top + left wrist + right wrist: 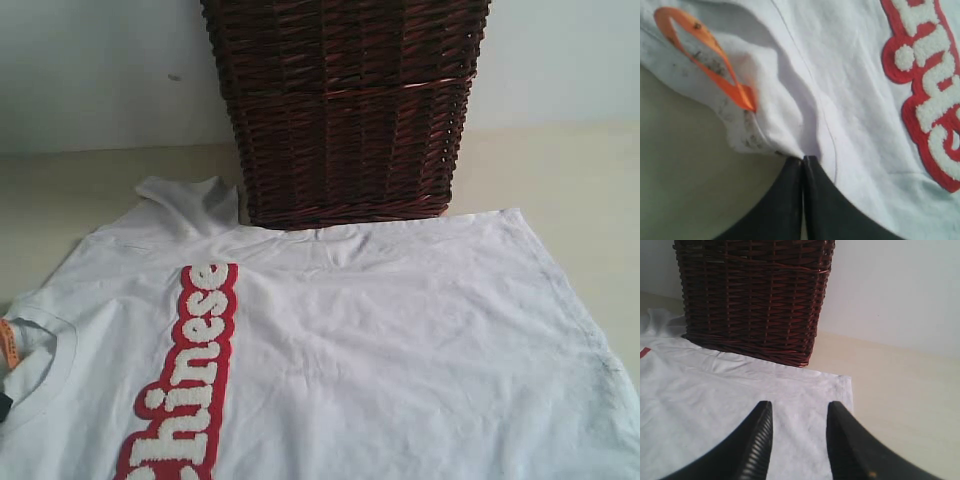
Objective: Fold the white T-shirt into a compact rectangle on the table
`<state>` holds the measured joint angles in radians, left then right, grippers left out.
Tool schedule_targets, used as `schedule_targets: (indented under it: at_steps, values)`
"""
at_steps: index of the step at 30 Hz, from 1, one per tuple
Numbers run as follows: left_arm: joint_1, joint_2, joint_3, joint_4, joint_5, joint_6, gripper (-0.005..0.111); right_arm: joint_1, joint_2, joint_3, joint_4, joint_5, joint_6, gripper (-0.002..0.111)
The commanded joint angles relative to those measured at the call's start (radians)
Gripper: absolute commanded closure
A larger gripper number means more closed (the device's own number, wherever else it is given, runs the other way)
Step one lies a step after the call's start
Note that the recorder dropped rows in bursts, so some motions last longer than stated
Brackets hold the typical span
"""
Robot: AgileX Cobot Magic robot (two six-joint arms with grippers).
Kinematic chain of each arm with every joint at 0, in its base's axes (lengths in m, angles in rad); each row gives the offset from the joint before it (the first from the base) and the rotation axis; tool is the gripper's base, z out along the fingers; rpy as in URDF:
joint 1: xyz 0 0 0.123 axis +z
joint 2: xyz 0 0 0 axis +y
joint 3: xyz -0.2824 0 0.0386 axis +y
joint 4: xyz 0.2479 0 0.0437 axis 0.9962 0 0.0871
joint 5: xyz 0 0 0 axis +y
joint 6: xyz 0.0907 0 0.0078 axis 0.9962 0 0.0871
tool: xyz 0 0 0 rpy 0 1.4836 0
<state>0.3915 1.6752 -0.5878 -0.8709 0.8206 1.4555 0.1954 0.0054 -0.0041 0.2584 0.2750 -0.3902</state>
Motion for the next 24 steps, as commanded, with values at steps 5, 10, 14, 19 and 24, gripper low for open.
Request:
schedule_targets:
  at_steps: [5, 10, 14, 19, 24]
  values:
    - [-0.131, -0.056, -0.012, 0.074, 0.034, 0.22, 0.107, -0.005, -0.005, 0.004, 0.0, -0.01, 0.0, 0.072]
    - [-0.317, -0.056, -0.012, 0.103, -0.113, 0.216, 0.107, -0.005, -0.005, 0.004, 0.0, -0.01, 0.0, 0.072]
    - [-0.385, -0.056, -0.012, 0.095, -0.186, 0.216, 0.099, -0.005, -0.005, 0.004, 0.0, -0.01, 0.0, 0.072]
    - [-0.392, -0.056, -0.012, -0.052, -0.213, 0.281, 0.044, -0.005, -0.005, 0.004, 0.0, -0.01, 0.0, 0.072]
    - [-0.392, -0.056, -0.012, -0.234, -0.231, 0.321, 0.042, -0.005, -0.005, 0.004, 0.0, -0.01, 0.0, 0.072]
